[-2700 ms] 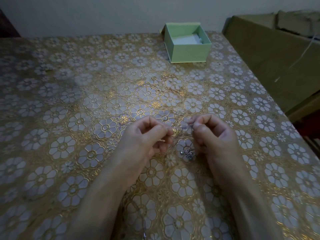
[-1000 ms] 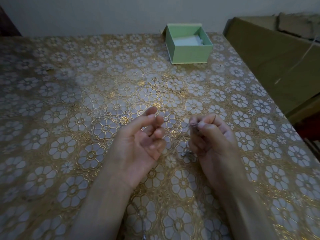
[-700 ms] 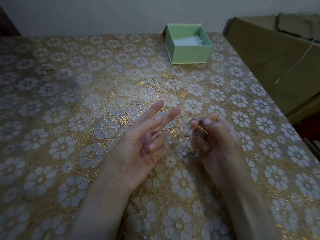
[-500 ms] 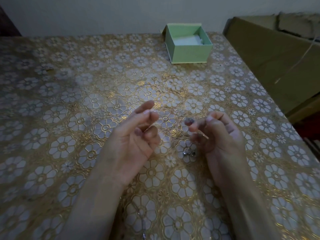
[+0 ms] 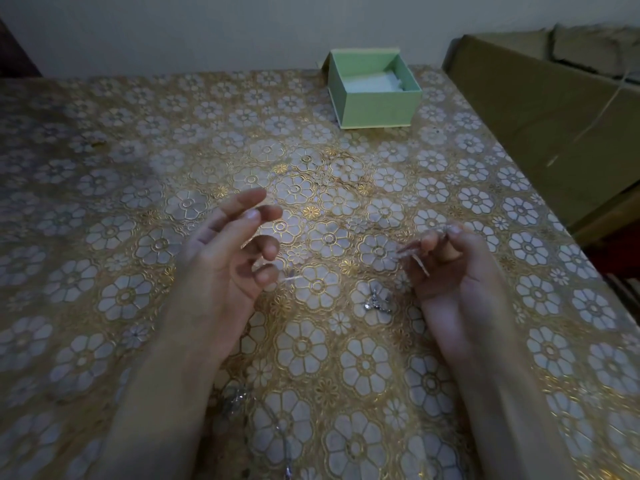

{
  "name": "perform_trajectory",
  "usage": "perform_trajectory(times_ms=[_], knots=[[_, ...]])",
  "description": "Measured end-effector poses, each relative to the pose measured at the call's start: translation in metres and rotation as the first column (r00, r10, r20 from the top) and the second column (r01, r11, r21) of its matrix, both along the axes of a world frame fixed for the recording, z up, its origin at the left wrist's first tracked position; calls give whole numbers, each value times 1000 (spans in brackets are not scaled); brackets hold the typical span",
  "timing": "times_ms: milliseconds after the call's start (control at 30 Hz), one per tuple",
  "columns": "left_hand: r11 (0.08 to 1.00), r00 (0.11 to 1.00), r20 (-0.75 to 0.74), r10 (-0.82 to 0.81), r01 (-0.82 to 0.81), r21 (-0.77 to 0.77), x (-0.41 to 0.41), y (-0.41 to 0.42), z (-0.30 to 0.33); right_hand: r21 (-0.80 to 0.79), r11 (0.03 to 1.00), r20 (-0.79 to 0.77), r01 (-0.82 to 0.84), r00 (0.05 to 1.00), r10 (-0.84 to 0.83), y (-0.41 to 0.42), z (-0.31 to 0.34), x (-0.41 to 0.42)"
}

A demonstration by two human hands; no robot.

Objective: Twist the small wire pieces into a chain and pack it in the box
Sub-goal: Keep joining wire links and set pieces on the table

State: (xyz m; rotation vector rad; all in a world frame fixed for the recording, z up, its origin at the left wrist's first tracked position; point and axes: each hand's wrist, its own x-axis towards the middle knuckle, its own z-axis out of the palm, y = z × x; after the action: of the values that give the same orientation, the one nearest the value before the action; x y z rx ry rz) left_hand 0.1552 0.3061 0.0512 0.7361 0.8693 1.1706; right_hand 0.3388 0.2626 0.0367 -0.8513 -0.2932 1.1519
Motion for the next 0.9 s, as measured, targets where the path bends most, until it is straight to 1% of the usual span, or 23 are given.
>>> perform_trajectory(times_ms=[67, 133, 200, 267, 333, 367, 433, 500, 567, 600, 667, 700, 800, 900], knots=[[1000, 997, -77, 6, -4, 27, -2, 0, -2, -13, 1000, -5, 14, 1000, -14, 0, -1, 1], [995, 978, -207, 16, 4, 95, -2, -1, -5, -32, 999, 58, 17, 998, -16, -1, -1, 2], [985, 953, -304, 4, 49, 166, 2, -3, -7, -40, 999, 137, -13, 990, 18, -2, -1, 0], [969, 928, -372, -37, 125, 215, 8, -7, -6, -43, 996, 204, -75, 976, 82, -3, -1, -3], [933, 879, -469, -89, 238, 269, 15, -11, -5, -12, 984, 245, -177, 954, 175, -4, -2, -7], [912, 851, -512, -118, 296, 283, 18, -13, -6, 14, 972, 252, -234, 942, 223, -5, -2, -9], [890, 811, -558, -174, 372, 262, 25, -16, -8, 65, 938, 225, -341, 920, 320, -7, 0, -11], [872, 799, -532, -280, 443, 208, 30, -20, -7, 110, 896, 179, -430, 895, 408, -9, 2, -12], [848, 806, -455, -378, 499, 178, 34, -22, -8, 130, 869, 158, -477, 875, 457, -10, 2, -13], [851, 810, -451, -374, 494, 181, 35, -22, -9, 130, 862, 160, -490, 869, 469, -11, 2, -13], [872, 813, -495, -308, 449, 195, 32, -20, -12, 131, 855, 178, -503, 860, 478, -11, 2, -12], [887, 823, -490, -288, 422, 188, 30, -19, -13, 133, 853, 190, -505, 857, 478, -11, 1, -12], [915, 859, -408, -308, 385, 122, 28, -18, -9, 110, 857, 211, -503, 854, 475, -11, 0, -10], [906, 859, -382, -340, 409, 113, 29, -19, -7, 124, 852, 206, -509, 853, 480, -11, -1, -10]])
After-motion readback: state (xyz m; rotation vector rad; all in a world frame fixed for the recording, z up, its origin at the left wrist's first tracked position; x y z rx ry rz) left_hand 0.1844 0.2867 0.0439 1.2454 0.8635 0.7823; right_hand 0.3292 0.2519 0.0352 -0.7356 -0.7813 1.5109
